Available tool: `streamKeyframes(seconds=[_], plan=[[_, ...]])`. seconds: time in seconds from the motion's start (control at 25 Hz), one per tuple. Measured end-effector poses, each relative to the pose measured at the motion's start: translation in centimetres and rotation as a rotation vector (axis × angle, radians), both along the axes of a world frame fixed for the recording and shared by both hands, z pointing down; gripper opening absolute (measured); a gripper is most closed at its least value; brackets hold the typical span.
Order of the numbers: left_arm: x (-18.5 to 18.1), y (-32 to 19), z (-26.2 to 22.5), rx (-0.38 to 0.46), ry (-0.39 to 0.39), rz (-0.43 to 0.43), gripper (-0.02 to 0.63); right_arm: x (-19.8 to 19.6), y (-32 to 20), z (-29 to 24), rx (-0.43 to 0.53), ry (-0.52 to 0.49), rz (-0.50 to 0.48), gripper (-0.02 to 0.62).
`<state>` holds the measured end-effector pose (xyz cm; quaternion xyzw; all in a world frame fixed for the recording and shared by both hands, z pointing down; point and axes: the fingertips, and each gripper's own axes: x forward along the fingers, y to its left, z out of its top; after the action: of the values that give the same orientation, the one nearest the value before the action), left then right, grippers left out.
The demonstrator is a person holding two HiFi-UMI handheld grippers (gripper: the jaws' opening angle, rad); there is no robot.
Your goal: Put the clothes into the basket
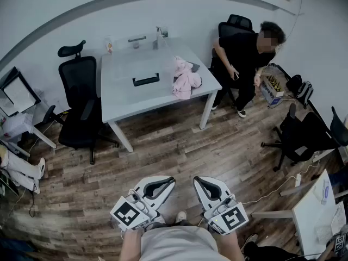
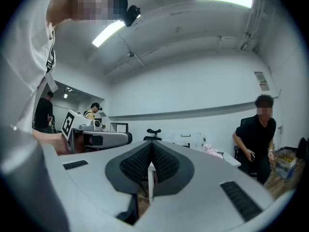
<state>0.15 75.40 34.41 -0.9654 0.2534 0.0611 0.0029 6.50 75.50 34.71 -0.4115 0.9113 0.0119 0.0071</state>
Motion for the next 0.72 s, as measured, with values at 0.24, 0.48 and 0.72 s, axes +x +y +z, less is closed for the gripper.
streamKeyframes(seconds=[0.24,0.48,0.72], plan=[[1.8,-1.1,-0.1,0.014,-0.014,-0.011,0.025,1.8,-1.3,-0.2,0.015,0.0,-0.015,0.003],[2.9,-4.2,-0.9,-0.008,-0.011,-0.023,0.025,2.9,-4.5,-1.0,0.027,-0.005,-0.025,0.003],[2.9,-8.5,-0.7,-0.028,-0.016,-0.01,0.025,2.7,-9.1,-0.8,0.027,0.0,-0.016,0.003]])
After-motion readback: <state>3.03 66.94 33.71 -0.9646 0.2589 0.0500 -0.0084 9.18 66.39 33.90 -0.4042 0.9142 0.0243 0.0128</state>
